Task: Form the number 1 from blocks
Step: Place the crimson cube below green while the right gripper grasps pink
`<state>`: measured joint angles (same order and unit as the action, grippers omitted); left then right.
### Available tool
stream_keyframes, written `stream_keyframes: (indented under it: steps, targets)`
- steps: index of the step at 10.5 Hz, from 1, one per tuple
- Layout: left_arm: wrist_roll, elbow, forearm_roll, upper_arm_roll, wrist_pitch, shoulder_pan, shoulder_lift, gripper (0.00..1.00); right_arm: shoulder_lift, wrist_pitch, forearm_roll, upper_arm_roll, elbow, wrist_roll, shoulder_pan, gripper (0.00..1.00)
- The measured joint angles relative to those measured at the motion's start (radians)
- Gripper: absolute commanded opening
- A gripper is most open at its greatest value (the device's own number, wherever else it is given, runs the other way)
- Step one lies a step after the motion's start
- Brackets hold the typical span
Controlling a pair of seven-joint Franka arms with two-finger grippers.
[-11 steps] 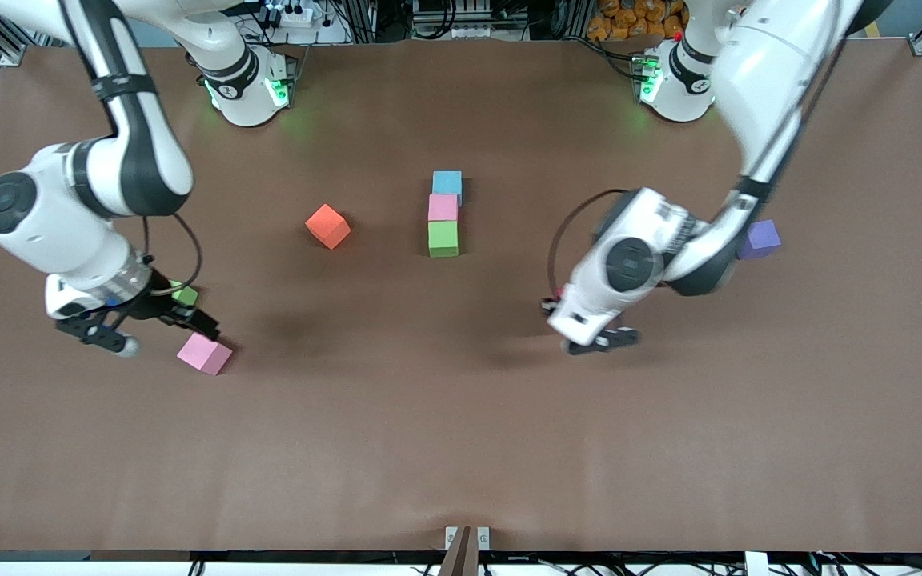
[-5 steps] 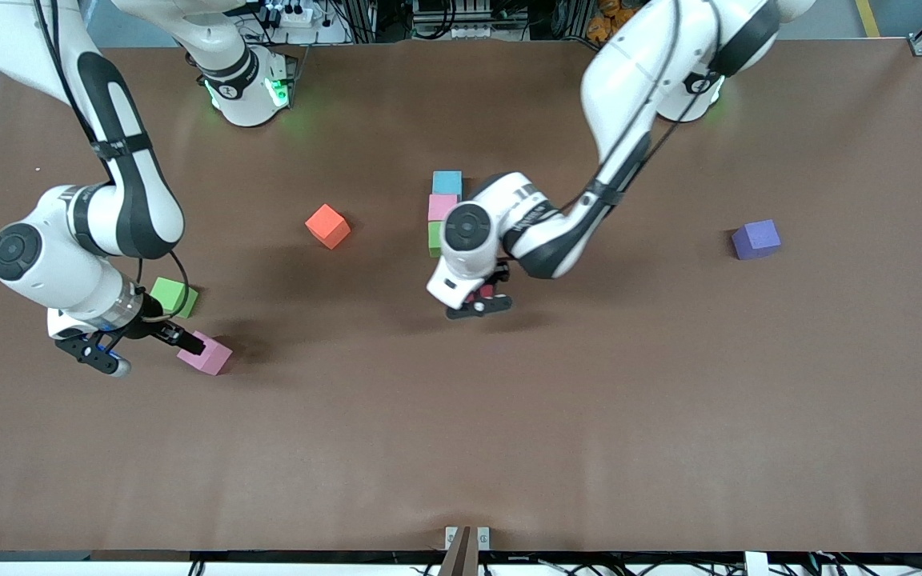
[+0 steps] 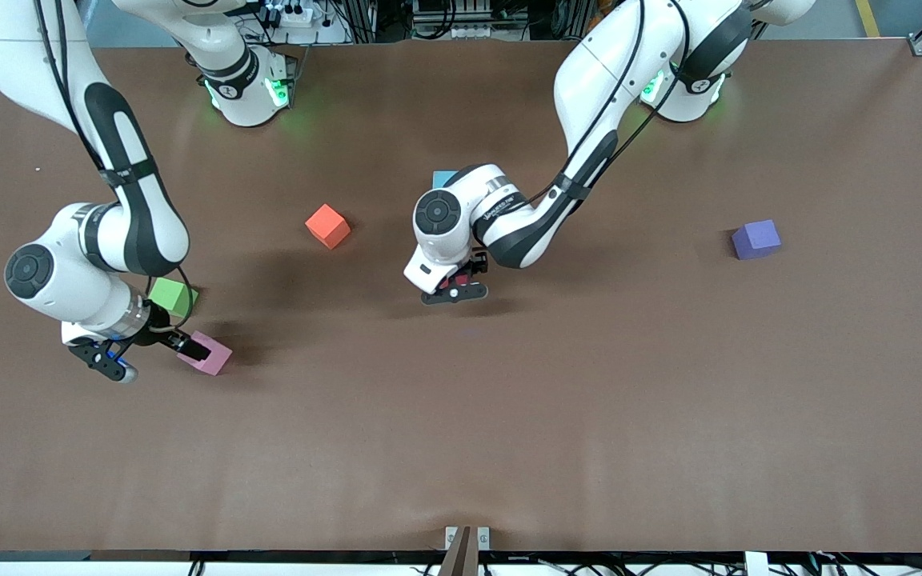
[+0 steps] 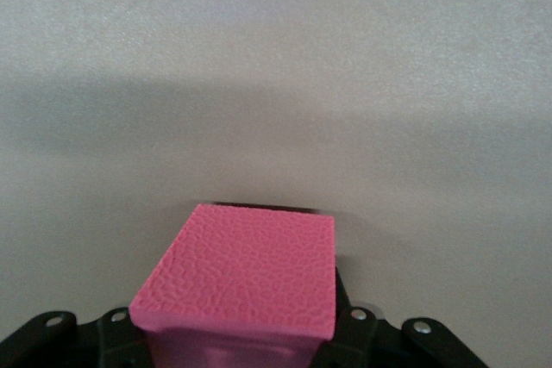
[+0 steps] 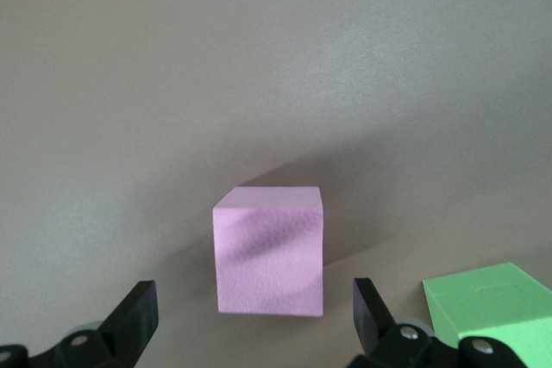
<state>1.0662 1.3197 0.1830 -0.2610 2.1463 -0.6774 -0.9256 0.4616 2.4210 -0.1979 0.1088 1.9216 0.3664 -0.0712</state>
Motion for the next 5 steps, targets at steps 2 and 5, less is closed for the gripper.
stream_keyframes:
  steps: [2, 5]
  targets:
    - [0.0, 0.0, 0.0, 0.0, 0.005, -0.011, -0.001, 0.0, 0.025, 0.0, -0.011, 0.012, -0.026, 0.0, 0.001, 1.0]
    - [0.0, -0.001, 0.0, 0.001, 0.007, -0.028, -0.002, 0.0, 0.031, -0.001, -0.012, 0.015, -0.033, 0.0, 0.001, 1.0]
